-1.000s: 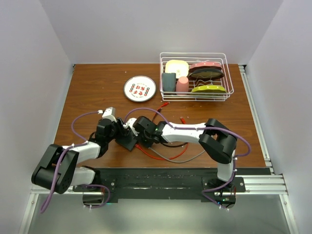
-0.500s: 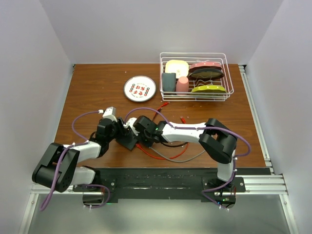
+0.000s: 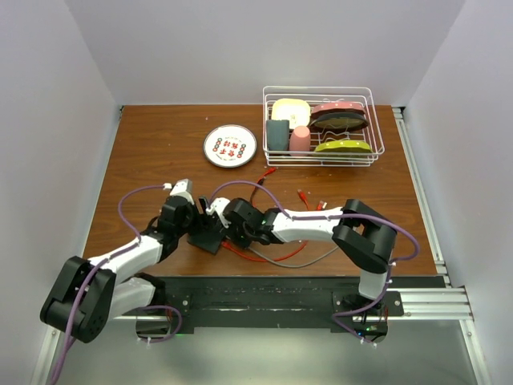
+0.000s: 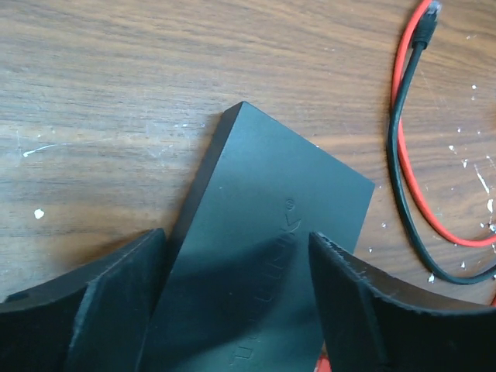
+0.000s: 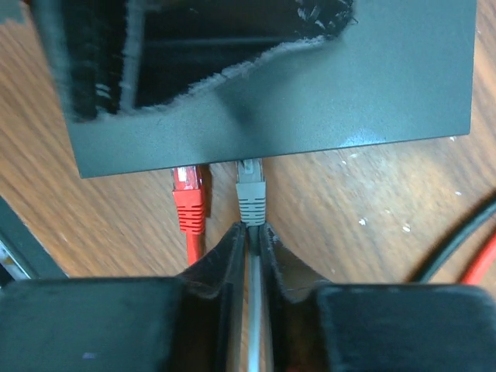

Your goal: Insert the plug into the switch port

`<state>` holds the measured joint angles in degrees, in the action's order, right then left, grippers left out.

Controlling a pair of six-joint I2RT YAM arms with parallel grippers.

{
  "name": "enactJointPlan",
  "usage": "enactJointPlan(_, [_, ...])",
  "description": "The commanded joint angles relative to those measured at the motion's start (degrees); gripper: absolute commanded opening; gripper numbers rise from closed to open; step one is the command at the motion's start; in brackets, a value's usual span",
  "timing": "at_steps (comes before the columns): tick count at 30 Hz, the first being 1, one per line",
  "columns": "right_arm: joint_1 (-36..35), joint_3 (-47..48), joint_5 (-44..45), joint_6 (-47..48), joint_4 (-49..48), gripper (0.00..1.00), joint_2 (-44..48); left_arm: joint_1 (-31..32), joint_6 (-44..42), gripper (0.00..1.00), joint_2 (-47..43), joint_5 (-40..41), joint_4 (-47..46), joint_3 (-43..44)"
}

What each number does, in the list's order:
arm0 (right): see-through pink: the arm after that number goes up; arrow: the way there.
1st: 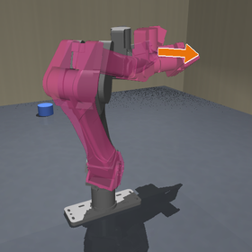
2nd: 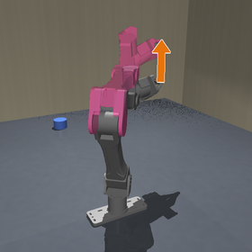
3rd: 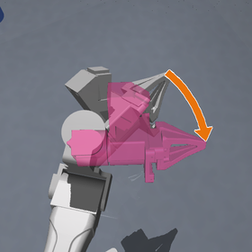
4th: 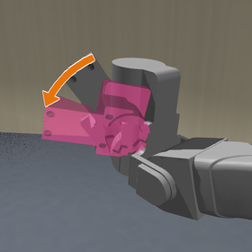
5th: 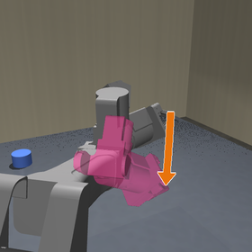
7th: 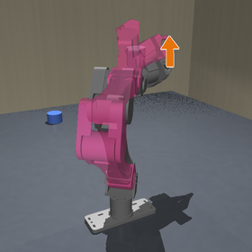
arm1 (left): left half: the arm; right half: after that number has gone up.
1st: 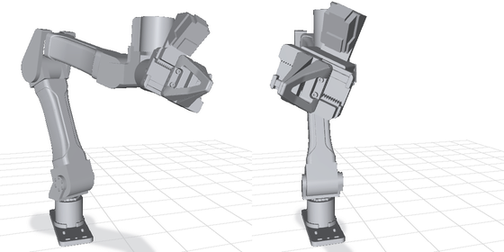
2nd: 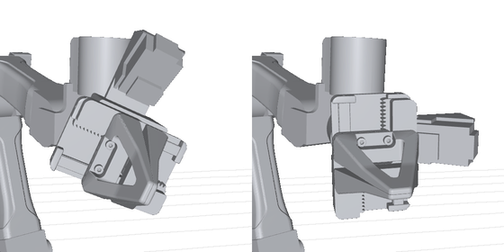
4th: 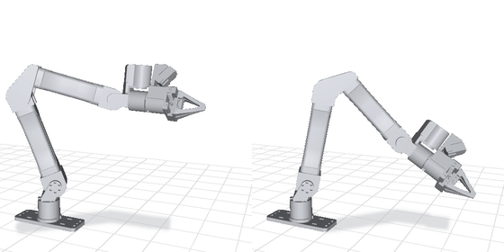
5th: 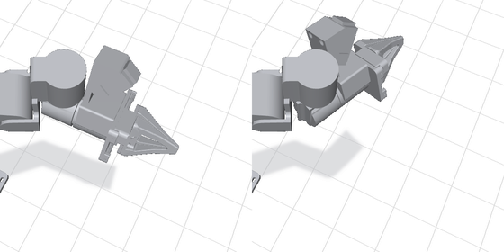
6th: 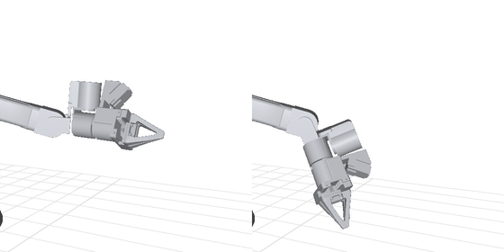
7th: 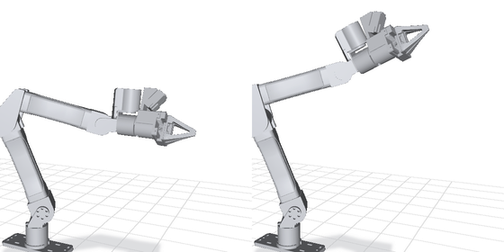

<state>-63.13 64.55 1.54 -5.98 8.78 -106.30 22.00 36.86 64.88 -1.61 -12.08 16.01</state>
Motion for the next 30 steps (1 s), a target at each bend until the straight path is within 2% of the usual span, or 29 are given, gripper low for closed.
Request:
enactJointPlan(1, [-0.8,0.5,-0.9,-3.2,-21.7,0.23,5.1,1.7,2.3,0.81,1.6,-7.9,10.0,3.3])
enactJointPlan(6, [-0.9,-1.8,2.6,-4.1,-19.7,0.41,7.7,0.6,1.7,0.85,1.1,-6.7,12.0,5.2])
enactJointPlan(7, [-1.0,-2.1,3.3,-4.3,-18.7,0.51,8.2,0.5,1.6,0.86,0.5,-5.5,14.3,5.4])
enactJointPlan(9, [-0.9,-3.3,5.5,-4.6,-17.9,0.63,9.3,0.2,1.4,0.9,-1.5,-4.4,15.5,6.1])
enactJointPlan(10, [-0.9,-3.7,6.4,-4.7,-17.1,0.76,10.7,0.1,1.2,0.91,-2.1,-3.8,16.4,6.7])
enactJointPlan(15, [-1.0,-5.7,10.5,-5.9,-15.2,0.98,15.2,0.0,0.6,0.94,-6.2,-3.1,19.5,9.3])
enactJointPlan(20, [-0.6,-5.0,16.5,-6.5,-10.9,0.99,17.2,0.0,-0.5,1.0,-10.6,-2.9,23.1,11.7])
enactJointPlan(23, [0.9,-3.6,18.3,-7.1,-9.0,0.99,16.6,0.0,-0.6,1.0,-14.8,-3.4,24.6,12.0])
enactJointPlan(30, [7.9,-2.4,15.0,-11.9,-7.4,0.94,13.2,0.0,-0.9,1.0,-21.2,-5.9,26.7,13.3])
